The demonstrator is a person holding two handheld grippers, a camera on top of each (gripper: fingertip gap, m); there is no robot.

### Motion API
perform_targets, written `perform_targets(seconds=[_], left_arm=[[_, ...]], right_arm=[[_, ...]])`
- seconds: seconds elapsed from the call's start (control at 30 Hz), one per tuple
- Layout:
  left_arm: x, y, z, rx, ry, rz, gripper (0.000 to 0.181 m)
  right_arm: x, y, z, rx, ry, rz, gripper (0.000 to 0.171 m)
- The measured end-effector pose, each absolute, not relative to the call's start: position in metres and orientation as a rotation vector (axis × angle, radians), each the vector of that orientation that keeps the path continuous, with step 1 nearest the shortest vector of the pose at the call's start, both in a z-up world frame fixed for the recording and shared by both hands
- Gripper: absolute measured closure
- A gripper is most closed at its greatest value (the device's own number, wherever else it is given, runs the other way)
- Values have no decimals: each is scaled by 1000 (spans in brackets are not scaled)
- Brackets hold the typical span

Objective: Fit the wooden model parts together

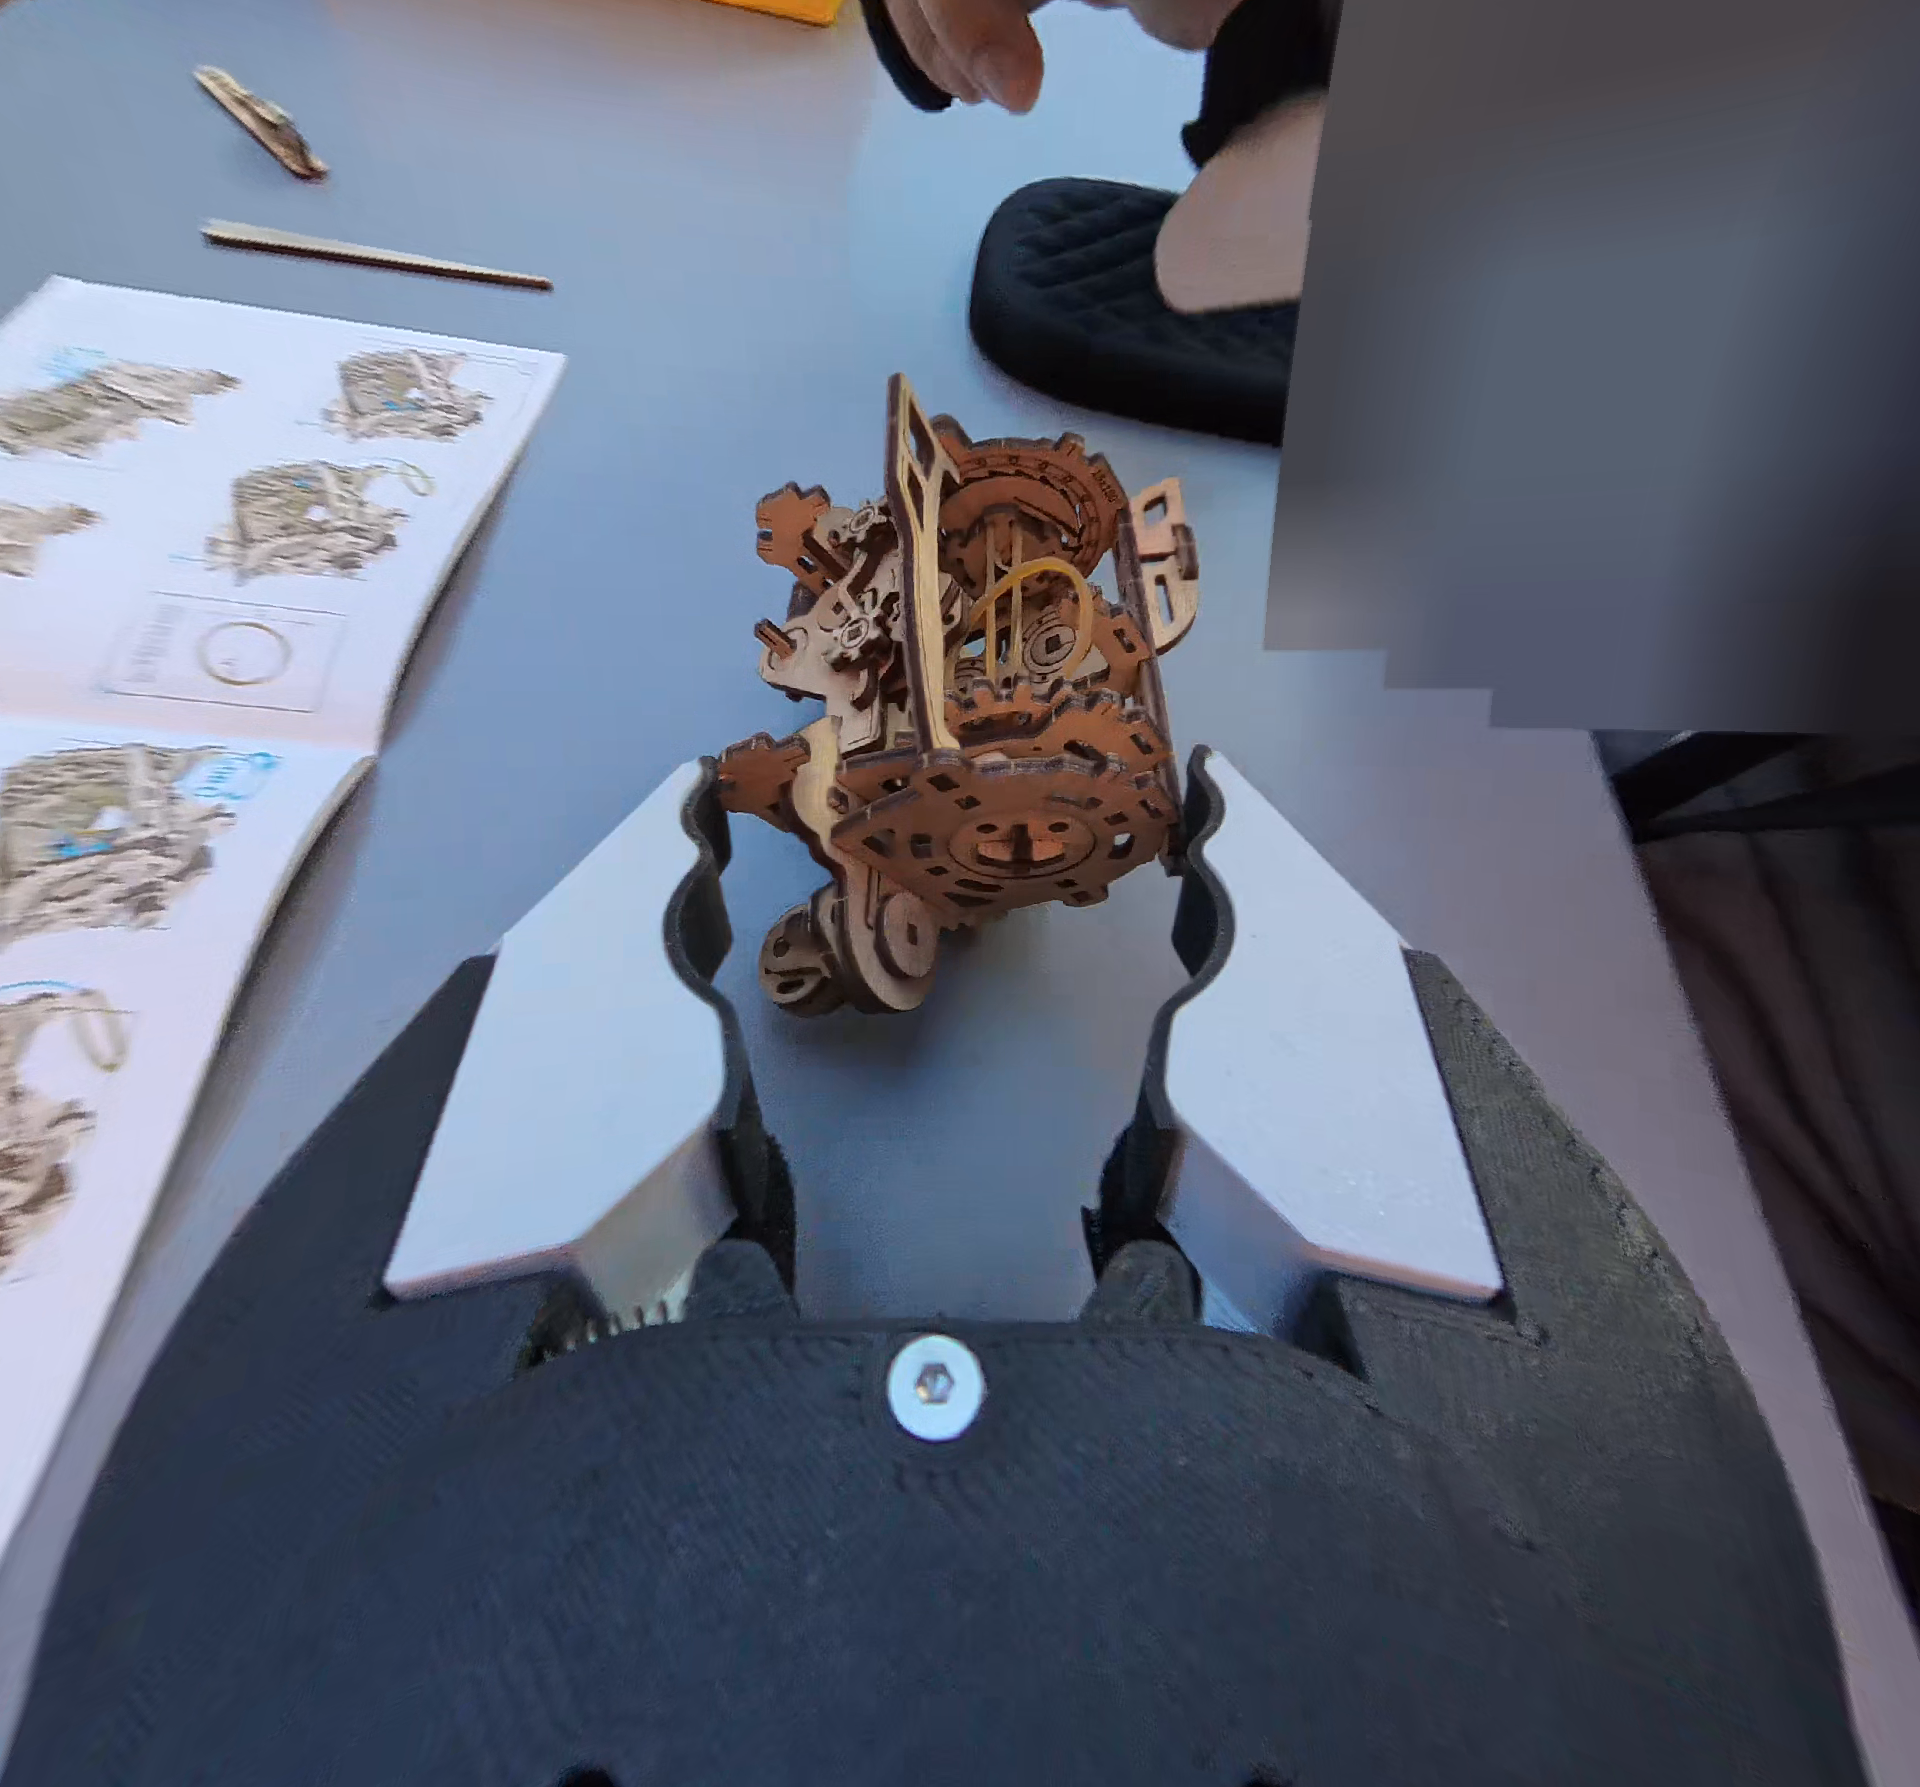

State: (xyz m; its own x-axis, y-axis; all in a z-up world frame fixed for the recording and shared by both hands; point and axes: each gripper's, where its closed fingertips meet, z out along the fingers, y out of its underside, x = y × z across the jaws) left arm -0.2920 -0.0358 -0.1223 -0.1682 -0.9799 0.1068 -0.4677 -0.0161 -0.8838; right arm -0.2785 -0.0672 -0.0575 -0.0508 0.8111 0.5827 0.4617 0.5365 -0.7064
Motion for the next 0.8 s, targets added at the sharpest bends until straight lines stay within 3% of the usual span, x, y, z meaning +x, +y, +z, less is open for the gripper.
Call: perform_targets(seconds=[0.23,0.8], left_arm=[[-295,-43,-123,-1580,1724,-1351,95],[-295,-45,-123,-1571,1728,-1347,95]], right_arm=[[-282,-86,-105,-1003,-2103,205,42],[-293,-101,-126,-1137,-2127,516,36]])
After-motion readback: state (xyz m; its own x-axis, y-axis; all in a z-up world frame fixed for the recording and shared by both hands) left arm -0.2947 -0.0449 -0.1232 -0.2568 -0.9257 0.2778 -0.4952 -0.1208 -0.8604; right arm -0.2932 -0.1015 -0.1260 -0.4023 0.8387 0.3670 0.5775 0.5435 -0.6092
